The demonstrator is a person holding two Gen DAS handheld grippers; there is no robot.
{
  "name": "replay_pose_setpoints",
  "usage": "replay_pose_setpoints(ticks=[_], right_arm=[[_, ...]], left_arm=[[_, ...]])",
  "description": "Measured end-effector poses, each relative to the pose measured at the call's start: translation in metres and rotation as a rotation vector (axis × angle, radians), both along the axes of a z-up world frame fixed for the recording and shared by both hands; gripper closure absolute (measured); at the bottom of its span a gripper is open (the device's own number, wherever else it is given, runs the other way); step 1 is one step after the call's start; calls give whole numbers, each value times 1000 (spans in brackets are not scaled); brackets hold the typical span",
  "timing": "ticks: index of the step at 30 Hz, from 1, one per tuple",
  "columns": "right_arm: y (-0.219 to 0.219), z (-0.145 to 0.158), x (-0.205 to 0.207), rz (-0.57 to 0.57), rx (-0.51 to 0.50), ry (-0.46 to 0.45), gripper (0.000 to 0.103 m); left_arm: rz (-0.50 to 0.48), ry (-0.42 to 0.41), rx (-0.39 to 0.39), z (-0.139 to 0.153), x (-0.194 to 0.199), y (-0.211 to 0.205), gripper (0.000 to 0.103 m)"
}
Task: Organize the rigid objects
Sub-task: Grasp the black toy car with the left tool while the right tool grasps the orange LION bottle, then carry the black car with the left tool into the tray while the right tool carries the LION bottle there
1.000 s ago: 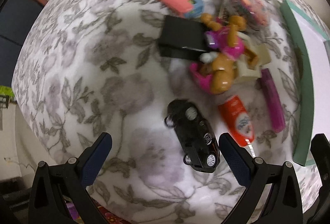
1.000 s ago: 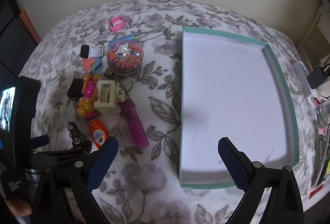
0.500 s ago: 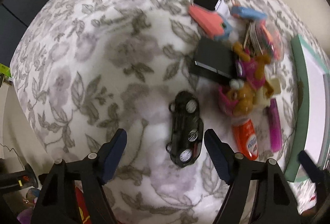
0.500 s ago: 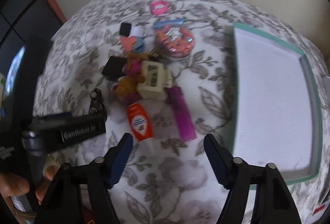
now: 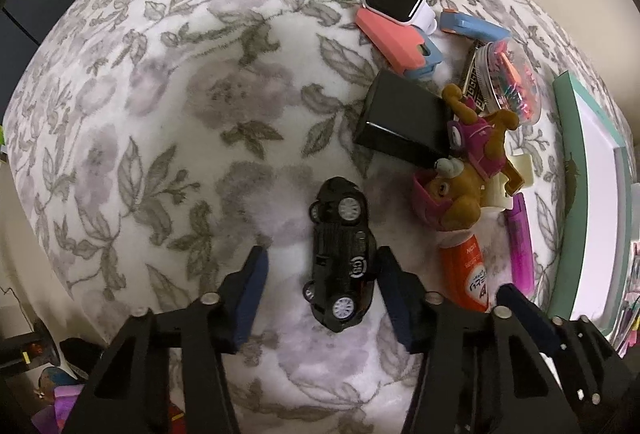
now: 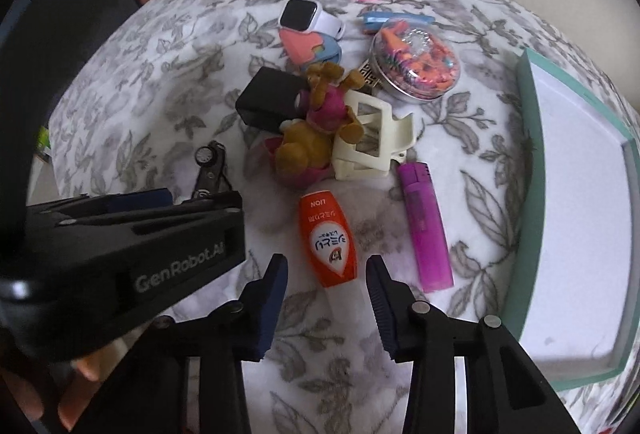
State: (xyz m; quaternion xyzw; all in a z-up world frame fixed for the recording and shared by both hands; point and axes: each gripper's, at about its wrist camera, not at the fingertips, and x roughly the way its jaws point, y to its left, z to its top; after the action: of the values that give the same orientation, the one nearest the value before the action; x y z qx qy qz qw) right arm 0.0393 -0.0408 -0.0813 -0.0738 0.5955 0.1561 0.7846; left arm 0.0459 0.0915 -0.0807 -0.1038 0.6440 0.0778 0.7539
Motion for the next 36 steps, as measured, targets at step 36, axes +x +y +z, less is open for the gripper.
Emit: replay_pose_setpoints(ticks=[36], right_arm=[[-23, 6, 9, -94, 68, -23, 74]], left_arm=[[-17, -47, 53, -15, 7, -26, 73]])
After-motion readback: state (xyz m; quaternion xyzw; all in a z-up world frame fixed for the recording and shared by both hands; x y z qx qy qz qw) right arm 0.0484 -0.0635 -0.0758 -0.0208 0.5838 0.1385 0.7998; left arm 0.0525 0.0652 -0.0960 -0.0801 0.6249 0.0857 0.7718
